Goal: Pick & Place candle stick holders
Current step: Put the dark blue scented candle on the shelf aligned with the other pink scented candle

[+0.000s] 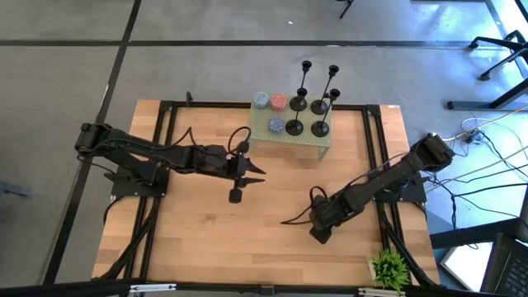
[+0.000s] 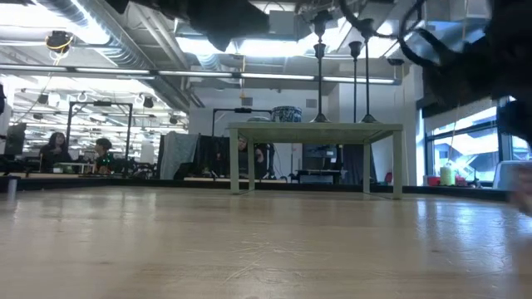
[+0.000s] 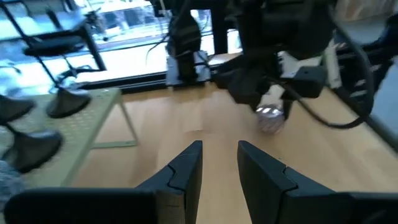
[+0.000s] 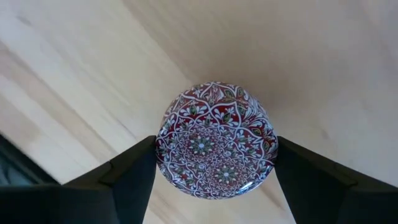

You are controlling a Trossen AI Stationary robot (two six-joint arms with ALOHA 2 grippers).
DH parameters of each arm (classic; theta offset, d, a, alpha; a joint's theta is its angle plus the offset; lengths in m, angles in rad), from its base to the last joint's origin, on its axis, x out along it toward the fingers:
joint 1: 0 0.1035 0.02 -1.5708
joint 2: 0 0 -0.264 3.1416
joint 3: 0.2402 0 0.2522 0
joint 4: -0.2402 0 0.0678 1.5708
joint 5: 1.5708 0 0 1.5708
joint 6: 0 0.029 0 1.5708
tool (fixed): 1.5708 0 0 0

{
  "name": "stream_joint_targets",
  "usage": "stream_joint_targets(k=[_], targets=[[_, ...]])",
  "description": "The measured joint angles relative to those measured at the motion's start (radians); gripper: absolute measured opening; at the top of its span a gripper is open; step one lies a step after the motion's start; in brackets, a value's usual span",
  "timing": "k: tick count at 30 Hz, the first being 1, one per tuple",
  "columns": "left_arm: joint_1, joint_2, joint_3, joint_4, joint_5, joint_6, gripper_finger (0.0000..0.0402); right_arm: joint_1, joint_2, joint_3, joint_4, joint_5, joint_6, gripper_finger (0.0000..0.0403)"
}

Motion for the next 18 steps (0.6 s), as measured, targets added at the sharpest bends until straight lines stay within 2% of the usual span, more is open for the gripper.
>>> stream_joint_targets(k=[2,6,13,18], targets=[[-0.008,0.0,0.0,0.01,0.012,-0.024,0.0098,-0.016,0.0,0.027,0.004,0.022,-0.042,0.0291],[-0.016,0.0,0.0,0.02,0.1,-0.03,0.0098,-0.044,0.0,0.098,0.005,0.092,-0.17,0.0291],[-0.035,0.0,0.0,0.002,0.136,-0.035,0.0098,-0.092,0.0,0.221,0.04,0.315,-0.446,0.0291],[-0.033,0.0,0.0,0.01,0.136,-0.216,0.0098,-0.123,0.0,0.278,0.089,0.421,-0.657,0.0291]])
